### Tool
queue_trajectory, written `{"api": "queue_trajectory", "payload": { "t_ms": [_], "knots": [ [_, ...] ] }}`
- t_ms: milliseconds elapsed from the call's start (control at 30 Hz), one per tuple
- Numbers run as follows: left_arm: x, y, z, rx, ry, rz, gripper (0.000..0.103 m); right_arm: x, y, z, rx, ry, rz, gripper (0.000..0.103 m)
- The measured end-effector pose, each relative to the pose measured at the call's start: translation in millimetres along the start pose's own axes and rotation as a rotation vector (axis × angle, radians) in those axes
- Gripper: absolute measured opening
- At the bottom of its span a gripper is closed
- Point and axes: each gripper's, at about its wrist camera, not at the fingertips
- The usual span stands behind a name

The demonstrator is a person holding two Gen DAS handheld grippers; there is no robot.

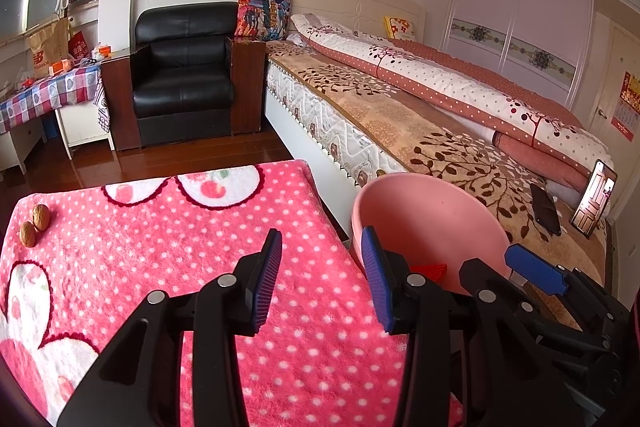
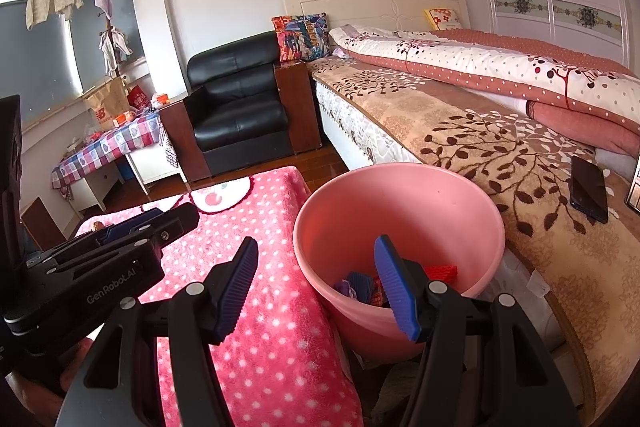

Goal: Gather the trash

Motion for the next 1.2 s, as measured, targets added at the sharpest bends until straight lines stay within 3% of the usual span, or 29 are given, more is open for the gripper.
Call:
{"api": "queue_trajectory", "payload": {
  "t_ms": [1200],
  "knots": [
    [0.3, 4.2, -0.7, -0.004, -0.008, 0.003, 0.042, 1.1, -4.0, 4.1, -0.007, 0.001, 0.008, 0.060]
  ]
}}
Point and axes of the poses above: each gripper's, at about its wrist camera, not at the fingertips, and y roughly against the way its jaws point, x to its left, z to its top, and after that the axes turned 14 degrees about -y, right-handed
